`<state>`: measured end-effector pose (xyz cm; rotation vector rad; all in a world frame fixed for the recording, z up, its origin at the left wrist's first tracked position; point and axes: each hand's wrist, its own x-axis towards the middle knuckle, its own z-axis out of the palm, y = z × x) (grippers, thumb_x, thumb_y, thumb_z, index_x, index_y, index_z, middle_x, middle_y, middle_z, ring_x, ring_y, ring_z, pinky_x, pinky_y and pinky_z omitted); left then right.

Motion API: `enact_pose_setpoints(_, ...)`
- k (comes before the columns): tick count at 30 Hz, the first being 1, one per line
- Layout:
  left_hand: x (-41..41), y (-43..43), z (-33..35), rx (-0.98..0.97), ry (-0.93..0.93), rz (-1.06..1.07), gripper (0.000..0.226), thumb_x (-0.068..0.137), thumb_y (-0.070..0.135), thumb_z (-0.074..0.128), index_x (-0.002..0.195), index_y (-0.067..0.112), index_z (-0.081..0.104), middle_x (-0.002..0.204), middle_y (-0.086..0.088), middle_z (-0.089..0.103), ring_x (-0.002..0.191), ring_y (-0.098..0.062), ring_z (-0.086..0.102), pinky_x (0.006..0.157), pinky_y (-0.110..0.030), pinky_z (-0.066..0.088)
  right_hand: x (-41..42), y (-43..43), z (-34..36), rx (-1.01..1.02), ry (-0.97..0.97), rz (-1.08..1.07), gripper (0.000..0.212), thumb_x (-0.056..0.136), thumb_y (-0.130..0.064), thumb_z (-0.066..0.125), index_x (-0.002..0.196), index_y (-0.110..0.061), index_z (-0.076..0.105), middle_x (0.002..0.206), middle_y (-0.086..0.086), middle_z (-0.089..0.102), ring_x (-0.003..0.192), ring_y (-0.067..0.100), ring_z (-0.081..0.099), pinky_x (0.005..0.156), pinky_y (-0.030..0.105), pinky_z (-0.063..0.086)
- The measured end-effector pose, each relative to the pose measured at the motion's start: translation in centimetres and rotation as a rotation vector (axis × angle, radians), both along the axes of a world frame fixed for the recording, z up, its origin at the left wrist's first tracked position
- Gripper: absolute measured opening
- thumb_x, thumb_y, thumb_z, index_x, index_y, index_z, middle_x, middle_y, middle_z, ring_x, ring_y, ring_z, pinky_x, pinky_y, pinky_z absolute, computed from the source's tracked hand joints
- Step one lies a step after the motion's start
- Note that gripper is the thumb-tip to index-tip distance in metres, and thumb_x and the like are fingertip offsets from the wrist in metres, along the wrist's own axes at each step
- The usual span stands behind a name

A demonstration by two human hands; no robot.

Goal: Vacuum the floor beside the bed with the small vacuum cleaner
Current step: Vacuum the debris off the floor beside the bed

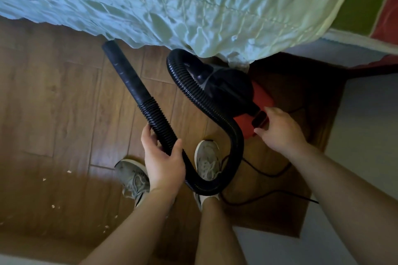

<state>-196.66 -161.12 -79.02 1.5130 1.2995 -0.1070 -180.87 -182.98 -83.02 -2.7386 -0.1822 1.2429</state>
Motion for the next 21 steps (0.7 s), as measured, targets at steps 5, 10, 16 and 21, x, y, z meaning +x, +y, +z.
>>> enact_pose_setpoints(5, 0.3, -1.9, -0.8, 0.027, -0.005, 0.001, 0.075, 0.096, 0.011, 0.067, 0.154, 0.031, 0.025, 0.133, 0.015, 0.053, 0.116, -0.001, 0.057, 0.103, -0.039, 0.053, 0.2, -1.5, -1.9, 0.009, 0.011, -0.021, 0.066, 0.094, -0.027, 0.066, 0.150, -0.010, 0.038, 0.150, 0.010, 0.044, 0.134, 0.030, 0.044, 0.108, 0.038, 0.038)
enact_pose_setpoints(10, 0.2, -3.5, -1.9, 0.011, -0.005, 0.030, 0.074, 0.096, 0.013, 0.067, 0.153, 0.033, 0.025, 0.122, 0.031, 0.050, 0.113, 0.001, 0.058, 0.102, -0.039, 0.053, 0.2, -2.0, -3.7, 0.053, -0.026, -0.034, 0.060, 0.095, -0.022, 0.064, 0.149, -0.010, 0.041, 0.146, 0.011, 0.046, 0.128, 0.031, 0.049, 0.104, 0.036, 0.041)
enact_pose_setpoints(16, -0.2, -4.1, -3.0, 0.034, -0.014, 0.077, 0.074, 0.096, 0.011, 0.067, 0.154, 0.027, 0.025, 0.131, 0.018, 0.052, 0.113, 0.005, 0.056, 0.101, -0.031, 0.051, 0.5, -1.5, -5.3, 0.066, -0.111, -0.064, 0.059, 0.091, -0.019, 0.069, 0.144, -0.007, 0.044, 0.140, 0.014, 0.046, 0.121, 0.036, 0.052, 0.098, 0.039, 0.044)
enact_pose_setpoints(21, -0.4, -4.2, -3.6, 0.021, -0.017, 0.112, 0.074, 0.096, 0.012, 0.067, 0.153, 0.031, 0.025, 0.136, 0.012, 0.053, 0.123, -0.011, 0.058, 0.103, -0.043, 0.054, 0.7, -1.4, -6.3, 0.097, -0.157, -0.109, 0.058, 0.086, -0.018, 0.075, 0.135, -0.005, 0.049, 0.134, 0.015, 0.049, 0.117, 0.034, 0.053, 0.092, 0.036, 0.045)
